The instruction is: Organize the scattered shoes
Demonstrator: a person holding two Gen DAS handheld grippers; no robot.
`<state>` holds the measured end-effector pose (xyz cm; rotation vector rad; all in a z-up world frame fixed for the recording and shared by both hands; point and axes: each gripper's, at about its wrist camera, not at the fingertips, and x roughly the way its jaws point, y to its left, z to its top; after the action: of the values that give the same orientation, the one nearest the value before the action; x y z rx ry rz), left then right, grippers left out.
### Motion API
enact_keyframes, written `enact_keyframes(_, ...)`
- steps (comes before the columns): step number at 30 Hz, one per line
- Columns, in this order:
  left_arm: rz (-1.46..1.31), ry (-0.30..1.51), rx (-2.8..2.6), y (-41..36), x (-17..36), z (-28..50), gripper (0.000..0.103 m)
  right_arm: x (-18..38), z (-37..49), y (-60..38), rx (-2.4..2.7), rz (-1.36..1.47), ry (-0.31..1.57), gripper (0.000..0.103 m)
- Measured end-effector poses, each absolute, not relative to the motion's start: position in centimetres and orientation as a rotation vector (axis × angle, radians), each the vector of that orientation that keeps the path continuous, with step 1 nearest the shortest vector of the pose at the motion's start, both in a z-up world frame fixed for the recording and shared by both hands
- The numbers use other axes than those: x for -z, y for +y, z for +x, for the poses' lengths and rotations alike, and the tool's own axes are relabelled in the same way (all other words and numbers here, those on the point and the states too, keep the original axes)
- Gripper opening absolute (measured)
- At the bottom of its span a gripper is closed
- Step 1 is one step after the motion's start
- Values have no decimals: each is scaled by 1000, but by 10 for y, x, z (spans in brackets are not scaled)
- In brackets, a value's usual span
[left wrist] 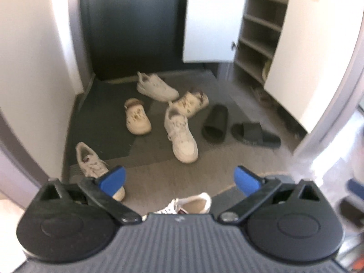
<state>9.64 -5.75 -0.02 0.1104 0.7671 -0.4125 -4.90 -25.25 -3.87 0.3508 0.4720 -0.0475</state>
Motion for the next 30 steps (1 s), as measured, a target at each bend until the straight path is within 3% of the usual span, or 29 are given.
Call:
enact_keyframes(4, 61, 741, 458, -39, -23, 87, 103, 35, -13, -224, -71, 153, 656, 103)
enact_keyframes(8, 22, 682, 460, -16, -44, 89, 103, 36, 30, -177, -243, -187, 717, 103)
enact_keyframes(12, -20, 649, 398, 5, -50, 88, 103, 79, 91, -144, -349, -480, 796, 103)
enact_keyframes(17, -68, 563, 332, 33, -68, 95, 103, 173, 153, -133, -407, -794, 857, 74)
enact_keyframes(22, -4, 520, 221, 52, -66, 97, 103, 274, 197, -143, -537, -916, 974, 72)
enact_keyframes(25, -8, 548, 175, 58, -60, 107, 103, 325, 213, -145, -600, -979, 1044, 60)
enact_keyframes(30, 85, 539, 125, 48, -52, 116, 103, 387, 232, -150, -737, -991, 1085, 55)
